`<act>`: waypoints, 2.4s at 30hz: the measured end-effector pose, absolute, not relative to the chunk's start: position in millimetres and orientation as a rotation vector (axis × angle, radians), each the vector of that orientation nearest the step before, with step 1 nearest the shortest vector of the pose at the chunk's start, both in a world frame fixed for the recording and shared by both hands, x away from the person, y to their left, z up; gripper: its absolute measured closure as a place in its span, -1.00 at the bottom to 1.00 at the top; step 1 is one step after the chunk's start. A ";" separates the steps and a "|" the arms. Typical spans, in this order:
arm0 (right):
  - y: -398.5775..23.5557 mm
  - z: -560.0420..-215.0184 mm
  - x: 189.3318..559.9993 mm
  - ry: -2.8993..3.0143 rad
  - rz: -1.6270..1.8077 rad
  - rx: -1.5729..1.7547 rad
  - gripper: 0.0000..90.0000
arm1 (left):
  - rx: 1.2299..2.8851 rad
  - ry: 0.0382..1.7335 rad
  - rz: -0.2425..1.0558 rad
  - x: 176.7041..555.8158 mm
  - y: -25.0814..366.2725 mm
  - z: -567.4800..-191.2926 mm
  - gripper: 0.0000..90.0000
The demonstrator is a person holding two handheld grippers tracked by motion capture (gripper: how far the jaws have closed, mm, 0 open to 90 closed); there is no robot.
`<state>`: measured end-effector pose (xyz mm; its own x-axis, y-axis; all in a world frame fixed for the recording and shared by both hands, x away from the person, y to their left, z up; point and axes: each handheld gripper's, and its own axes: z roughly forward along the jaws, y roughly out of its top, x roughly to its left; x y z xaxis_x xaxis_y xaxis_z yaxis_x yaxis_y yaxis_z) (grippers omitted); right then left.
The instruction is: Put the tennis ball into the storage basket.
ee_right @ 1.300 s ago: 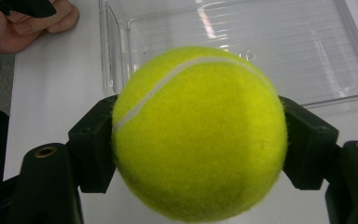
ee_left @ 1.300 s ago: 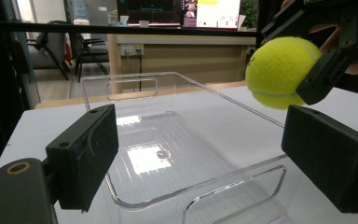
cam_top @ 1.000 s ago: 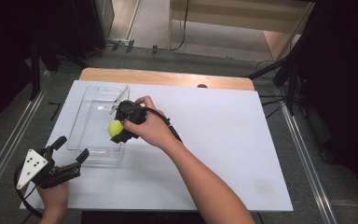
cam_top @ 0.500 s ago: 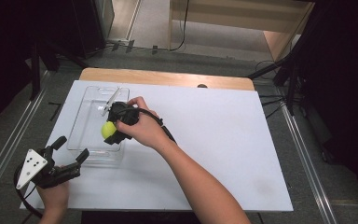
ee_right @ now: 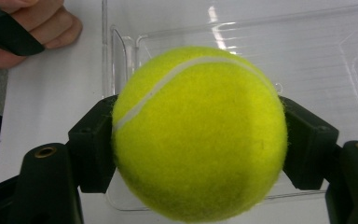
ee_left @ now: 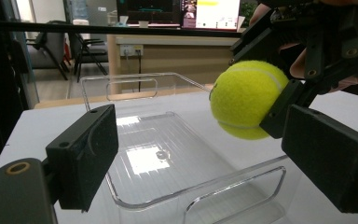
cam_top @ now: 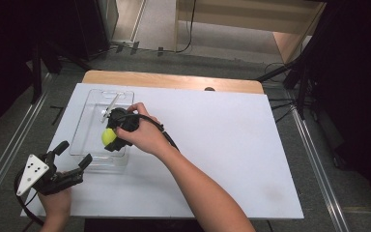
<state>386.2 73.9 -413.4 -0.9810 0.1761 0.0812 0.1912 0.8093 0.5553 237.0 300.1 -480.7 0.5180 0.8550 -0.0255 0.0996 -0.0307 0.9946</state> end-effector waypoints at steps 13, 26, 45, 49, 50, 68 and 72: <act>80.2 -424.9 387.2 -2.976 -0.890 -0.292 -0.48 | 1.490 0.868 0.745 237.3 300.2 -480.8 -0.75; 70.9 -415.4 383.3 -2.936 -0.924 -0.323 -0.70 | 1.491 0.867 0.746 237.3 299.8 -480.8 -0.75; 9.7 -409.7 375.9 -2.936 -1.058 -0.497 -1.00 | 1.499 0.864 0.751 237.7 298.7 -480.8 -0.75; -2.5 -411.8 374.8 -2.937 -1.085 -0.525 -1.00 | 1.500 0.865 0.751 237.7 298.7 -480.8 -0.75; -4.9 -412.1 374.4 -2.936 -1.084 -0.529 -1.00 | 1.498 0.864 0.752 237.8 298.5 -480.9 -0.75; -52.8 -416.3 361.8 -2.942 -1.172 -0.661 -1.00 | 1.508 0.865 0.756 237.7 298.2 -481.0 -0.75; -60.4 -417.6 359.7 -2.944 -1.185 -0.678 -1.00 | 1.507 0.866 0.756 237.7 297.9 -481.0 -0.75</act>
